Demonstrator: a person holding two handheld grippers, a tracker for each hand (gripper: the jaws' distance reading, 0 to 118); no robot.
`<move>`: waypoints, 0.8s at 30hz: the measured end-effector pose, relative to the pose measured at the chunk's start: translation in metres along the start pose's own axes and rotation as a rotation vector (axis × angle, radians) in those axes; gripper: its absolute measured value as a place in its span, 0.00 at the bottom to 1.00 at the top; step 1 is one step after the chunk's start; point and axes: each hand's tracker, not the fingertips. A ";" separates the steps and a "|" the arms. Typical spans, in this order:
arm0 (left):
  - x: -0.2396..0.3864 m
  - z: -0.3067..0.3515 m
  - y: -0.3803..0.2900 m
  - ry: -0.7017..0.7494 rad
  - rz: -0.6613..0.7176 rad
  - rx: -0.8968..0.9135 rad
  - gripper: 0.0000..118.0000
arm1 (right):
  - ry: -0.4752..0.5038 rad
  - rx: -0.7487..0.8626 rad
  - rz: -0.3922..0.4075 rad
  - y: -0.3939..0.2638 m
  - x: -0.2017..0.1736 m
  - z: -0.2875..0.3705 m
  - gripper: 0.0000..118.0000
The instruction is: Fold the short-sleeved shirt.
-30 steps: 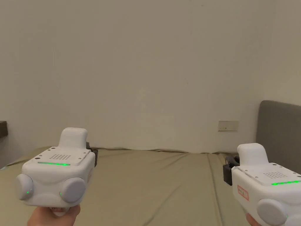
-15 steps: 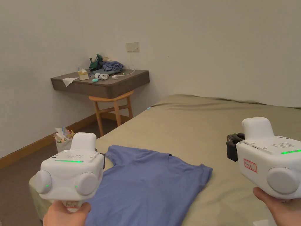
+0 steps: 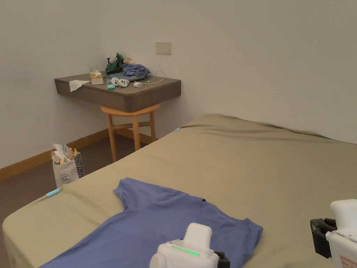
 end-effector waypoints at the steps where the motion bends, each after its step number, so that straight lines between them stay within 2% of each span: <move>1: 0.010 -0.021 -0.002 -0.026 -0.014 -0.023 0.78 | -0.005 -0.007 0.005 -0.004 0.006 -0.008 0.02; 3: 0.023 -0.057 -0.007 -0.058 -0.037 -0.071 0.78 | -0.010 -0.032 0.007 -0.010 0.017 -0.024 0.02; 6: 0.031 -0.105 -0.024 0.006 -0.130 -0.178 0.78 | 0.006 -0.055 -0.016 -0.018 0.028 -0.042 0.02; 7: 0.022 -0.105 -0.029 -0.015 -0.144 -0.152 0.78 | 0.017 -0.059 -0.027 -0.021 0.030 -0.045 0.02; 8: 0.010 -0.089 -0.024 -0.058 -0.077 -0.053 0.65 | 0.028 -0.060 -0.035 -0.024 0.032 -0.047 0.02; 9: 0.002 -0.083 -0.018 -0.014 -0.062 -0.067 0.38 | 0.042 -0.059 -0.041 -0.027 0.032 -0.047 0.02; 10: -0.009 -0.083 -0.014 -0.016 -0.070 -0.087 0.27 | 0.052 -0.058 -0.051 -0.031 0.033 -0.047 0.02; 11: -0.023 -0.086 -0.016 -0.129 0.078 -0.087 0.03 | 0.063 -0.063 -0.064 -0.035 0.034 -0.048 0.02; 12: -0.026 -0.092 -0.017 -0.108 0.142 -0.110 0.01 | 0.078 -0.062 -0.079 -0.039 0.035 -0.047 0.02; 13: -0.034 -0.090 -0.017 0.027 0.074 -0.104 0.01 | 0.090 -0.065 -0.096 -0.044 0.036 -0.046 0.02; 14: -0.039 -0.091 -0.018 -0.062 0.136 -0.084 0.01 | 0.097 -0.073 -0.107 -0.048 0.035 -0.043 0.02; 17: -0.038 -0.088 -0.014 -0.081 0.140 -0.103 0.01 | 0.106 -0.081 -0.130 -0.061 0.044 -0.027 0.02; 20: -0.031 -0.060 0.004 -0.190 0.209 -0.028 0.01 | 0.088 -0.060 -0.168 -0.073 0.064 0.011 0.02; 24: 0.013 -0.008 0.044 -0.082 0.025 0.105 0.01 | -0.012 0.003 -0.240 -0.090 0.105 0.088 0.02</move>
